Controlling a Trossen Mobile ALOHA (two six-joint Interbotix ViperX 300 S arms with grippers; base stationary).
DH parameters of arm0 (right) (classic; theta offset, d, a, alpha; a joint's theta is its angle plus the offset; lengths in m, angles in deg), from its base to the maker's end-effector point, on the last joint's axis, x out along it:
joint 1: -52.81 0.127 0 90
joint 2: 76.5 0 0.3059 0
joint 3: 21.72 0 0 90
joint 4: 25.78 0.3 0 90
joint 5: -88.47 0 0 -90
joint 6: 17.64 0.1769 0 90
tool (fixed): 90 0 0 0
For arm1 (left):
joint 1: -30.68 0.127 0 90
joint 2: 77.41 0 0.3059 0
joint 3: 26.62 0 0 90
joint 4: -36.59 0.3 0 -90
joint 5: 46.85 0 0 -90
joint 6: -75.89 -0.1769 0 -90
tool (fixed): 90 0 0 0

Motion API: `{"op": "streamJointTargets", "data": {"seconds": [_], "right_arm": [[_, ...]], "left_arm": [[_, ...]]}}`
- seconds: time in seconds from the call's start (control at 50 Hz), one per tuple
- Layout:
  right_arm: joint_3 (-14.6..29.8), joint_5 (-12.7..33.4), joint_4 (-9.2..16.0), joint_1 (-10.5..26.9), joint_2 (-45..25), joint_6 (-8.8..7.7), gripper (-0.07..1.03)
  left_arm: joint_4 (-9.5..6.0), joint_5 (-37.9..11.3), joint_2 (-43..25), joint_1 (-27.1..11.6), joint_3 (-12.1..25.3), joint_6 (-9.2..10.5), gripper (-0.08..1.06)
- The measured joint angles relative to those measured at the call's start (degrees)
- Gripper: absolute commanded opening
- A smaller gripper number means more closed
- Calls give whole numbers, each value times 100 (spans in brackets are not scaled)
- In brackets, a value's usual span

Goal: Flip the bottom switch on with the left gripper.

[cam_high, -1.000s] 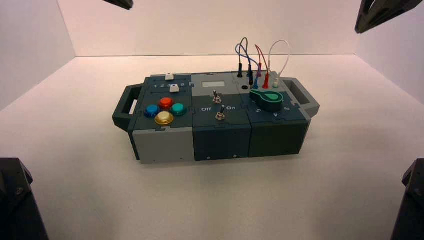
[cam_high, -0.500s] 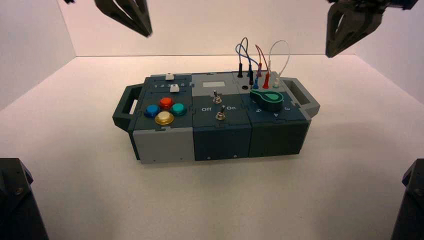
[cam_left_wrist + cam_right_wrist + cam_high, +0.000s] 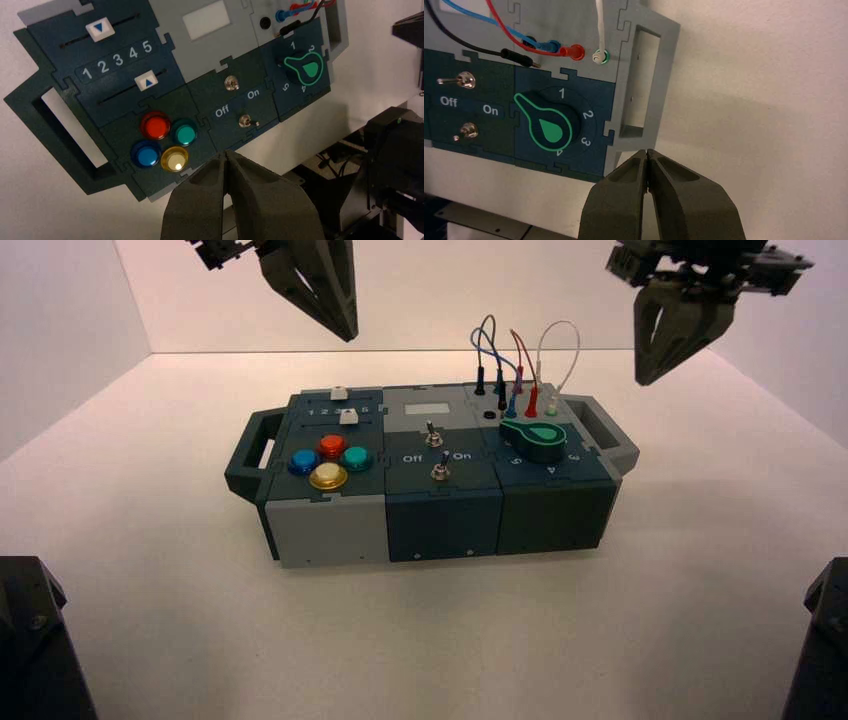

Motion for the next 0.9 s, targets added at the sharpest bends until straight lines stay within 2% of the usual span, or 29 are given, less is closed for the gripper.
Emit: {"op": "streamJointTargets", "data": {"seconds": [0.4,0.64,0.9], "right_arm": [[-70,-369,132,97,-519,-18,-2],[-141,-703,316,272,-668,-18,-2],[-149,-826,325,290,-879,-18,-2]], "left_arm": [[9,35,-105,0,0,9,-3],[9,88,-158,-9,0,18,-3],[9,114,-193,-26,0,18,-3]]}}
